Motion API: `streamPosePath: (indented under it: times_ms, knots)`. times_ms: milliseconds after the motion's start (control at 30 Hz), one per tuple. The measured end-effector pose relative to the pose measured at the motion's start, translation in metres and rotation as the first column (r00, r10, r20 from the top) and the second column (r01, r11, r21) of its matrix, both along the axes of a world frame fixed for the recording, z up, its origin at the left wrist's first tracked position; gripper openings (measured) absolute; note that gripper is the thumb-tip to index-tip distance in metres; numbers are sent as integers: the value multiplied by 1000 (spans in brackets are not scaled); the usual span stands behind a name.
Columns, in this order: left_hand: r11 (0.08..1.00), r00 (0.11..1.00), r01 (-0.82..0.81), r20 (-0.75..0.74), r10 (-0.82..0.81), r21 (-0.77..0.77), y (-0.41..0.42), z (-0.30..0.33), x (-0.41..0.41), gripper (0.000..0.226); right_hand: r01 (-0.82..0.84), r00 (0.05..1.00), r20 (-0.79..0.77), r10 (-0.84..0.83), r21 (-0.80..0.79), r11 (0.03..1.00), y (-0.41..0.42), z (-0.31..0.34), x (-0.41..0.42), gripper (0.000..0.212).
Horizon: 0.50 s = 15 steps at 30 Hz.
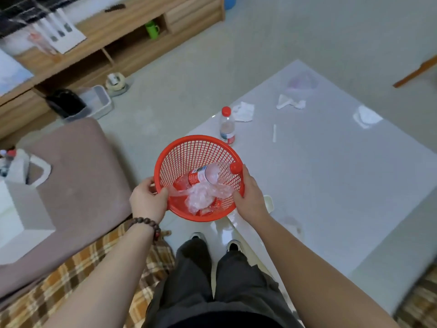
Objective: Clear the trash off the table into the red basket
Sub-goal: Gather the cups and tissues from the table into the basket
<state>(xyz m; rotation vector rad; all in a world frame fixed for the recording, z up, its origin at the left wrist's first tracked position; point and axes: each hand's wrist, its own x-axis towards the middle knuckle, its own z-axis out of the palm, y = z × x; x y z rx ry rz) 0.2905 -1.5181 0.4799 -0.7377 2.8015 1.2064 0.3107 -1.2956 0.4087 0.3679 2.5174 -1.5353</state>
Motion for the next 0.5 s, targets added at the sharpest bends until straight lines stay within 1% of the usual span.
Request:
streamPosePath:
  times_ms: [67,167,233,300,367,400,500]
  knots:
    - [999,998,46,35,-46,17,7,-3,-17,26,45,999,28,-45,-8,999,6,-3,3,64]
    - [994,992,108,71,-107,-19,17,-6,-37,25,153,980,127,-153,12,988,23,-14,17,72]
    - [988,986,149,79,-146,-36,25,-8,-47,23,266,945,164,-282,111,958,44,-27,35,69]
    - [982,979,186,90,-182,-39,32,-11,-53,21,333,898,202,-391,270,903,68,-42,60,68]
    - [974,971,220,108,-213,-49,36,-15,-58,22,334,845,274,-460,401,853,88,-57,85,73]
    - [969,966,240,117,-232,-60,38,-17,-60,22,312,818,327,-474,439,842,94,-65,95,76]
    - [952,951,295,121,-284,-85,40,-25,-64,21,208,736,509,-446,457,865,98,-89,112,85]
